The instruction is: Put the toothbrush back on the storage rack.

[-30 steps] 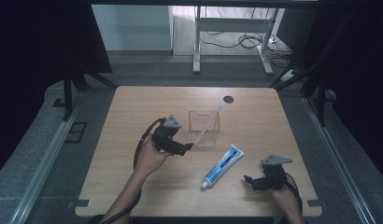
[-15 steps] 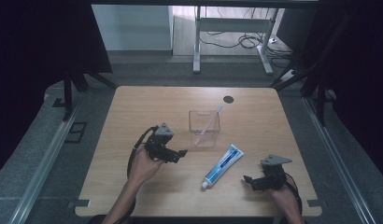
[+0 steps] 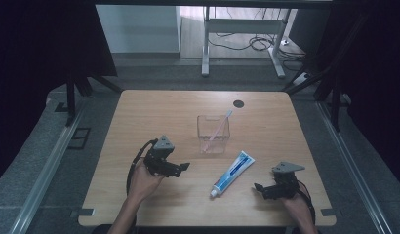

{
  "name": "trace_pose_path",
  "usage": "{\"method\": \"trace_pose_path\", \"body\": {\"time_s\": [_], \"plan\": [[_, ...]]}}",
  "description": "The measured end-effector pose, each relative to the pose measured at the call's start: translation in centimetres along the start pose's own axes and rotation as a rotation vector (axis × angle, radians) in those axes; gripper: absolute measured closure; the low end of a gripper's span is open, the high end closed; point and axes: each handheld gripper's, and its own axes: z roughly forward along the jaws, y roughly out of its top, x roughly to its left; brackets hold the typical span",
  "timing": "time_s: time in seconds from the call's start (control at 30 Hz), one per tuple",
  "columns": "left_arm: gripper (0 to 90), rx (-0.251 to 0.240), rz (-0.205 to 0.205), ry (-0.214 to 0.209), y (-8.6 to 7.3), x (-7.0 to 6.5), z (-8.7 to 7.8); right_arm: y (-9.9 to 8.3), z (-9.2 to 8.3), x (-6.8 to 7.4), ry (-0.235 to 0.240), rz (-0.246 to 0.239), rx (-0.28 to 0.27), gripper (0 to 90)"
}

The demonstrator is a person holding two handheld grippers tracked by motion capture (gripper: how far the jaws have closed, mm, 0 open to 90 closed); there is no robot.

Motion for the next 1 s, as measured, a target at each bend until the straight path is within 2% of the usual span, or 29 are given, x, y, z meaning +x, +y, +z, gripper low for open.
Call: {"method": "trace_pose_path", "body": {"time_s": [0.13, 0.4, 0.77, 0.93, 1.0], "plan": [[12.8, 0.016, 0.007, 0.016, -1.2, -0.3, -0.1, 0.0, 0.0, 0.0, -0.001, -0.002, -0.002, 0.0], [12.8, 0.023, 0.007, 0.022, -3.1, -0.6, 0.2, 0.1, 0.0, 0.1, 0.000, -0.005, -0.005, 0.0], [12.8, 0.047, -0.014, 0.046, -5.5, -0.8, 0.4, 0.1, 0.0, 0.2, 0.002, -0.008, -0.006, 0.0], [12.8, 0.069, -0.011, 0.088, -6.6, -1.0, 0.4, 0.1, 0.0, 0.2, 0.003, -0.012, -0.004, 0.0], [12.8, 0.093, 0.002, 0.117, -7.1, -1.2, 0.5, 0.1, 0.1, 0.3, 0.005, -0.016, -0.001, 0.0]]}}
